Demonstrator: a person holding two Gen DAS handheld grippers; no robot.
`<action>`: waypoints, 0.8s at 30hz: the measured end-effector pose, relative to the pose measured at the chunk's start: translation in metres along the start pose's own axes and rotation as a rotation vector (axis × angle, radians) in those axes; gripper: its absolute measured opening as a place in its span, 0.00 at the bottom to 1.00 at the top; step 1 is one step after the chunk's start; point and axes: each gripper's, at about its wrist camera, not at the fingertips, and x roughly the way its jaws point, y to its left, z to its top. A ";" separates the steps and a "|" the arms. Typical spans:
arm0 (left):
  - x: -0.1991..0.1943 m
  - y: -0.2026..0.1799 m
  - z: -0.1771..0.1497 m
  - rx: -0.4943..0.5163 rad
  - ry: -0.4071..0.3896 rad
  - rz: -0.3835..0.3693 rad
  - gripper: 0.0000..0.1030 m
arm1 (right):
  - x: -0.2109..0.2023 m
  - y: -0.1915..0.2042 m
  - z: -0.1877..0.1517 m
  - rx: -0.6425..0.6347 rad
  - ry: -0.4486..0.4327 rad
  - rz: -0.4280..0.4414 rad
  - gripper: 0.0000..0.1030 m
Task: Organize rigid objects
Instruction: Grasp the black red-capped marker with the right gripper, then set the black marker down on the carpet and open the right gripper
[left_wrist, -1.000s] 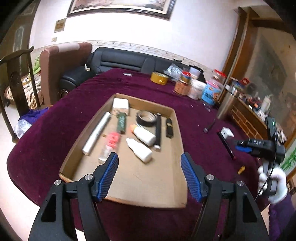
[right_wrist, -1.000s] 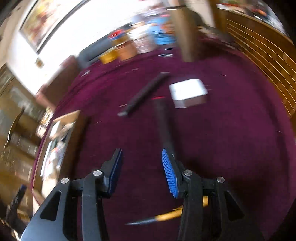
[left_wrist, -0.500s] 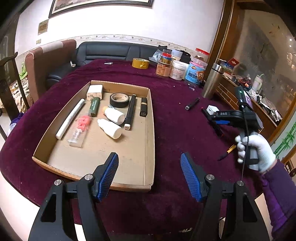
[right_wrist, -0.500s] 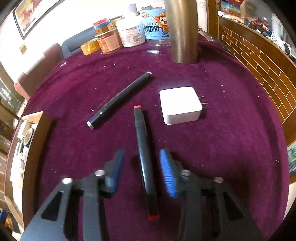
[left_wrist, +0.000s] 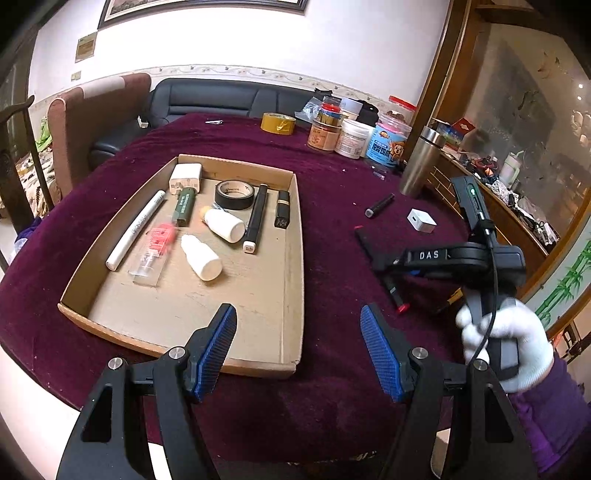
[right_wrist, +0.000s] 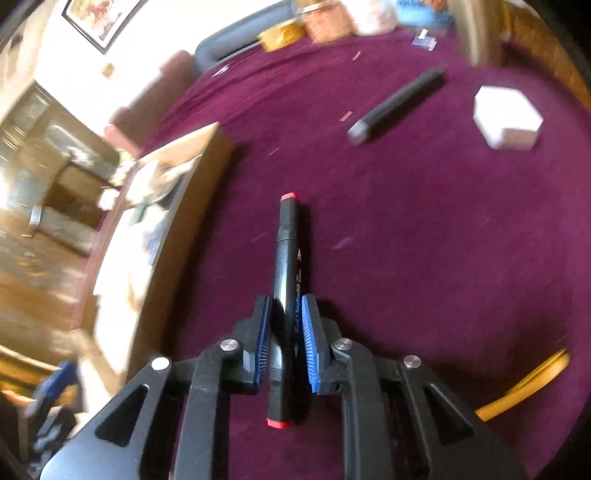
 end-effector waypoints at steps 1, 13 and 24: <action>-0.001 -0.001 0.000 0.002 0.002 -0.003 0.62 | -0.007 -0.001 -0.001 0.002 -0.016 0.010 0.15; -0.003 -0.017 -0.003 0.034 0.013 -0.068 0.62 | -0.111 -0.075 -0.044 0.098 -0.169 -0.215 0.22; 0.000 -0.039 -0.008 0.051 0.082 -0.129 0.62 | -0.057 -0.061 -0.012 0.075 -0.151 -0.268 0.22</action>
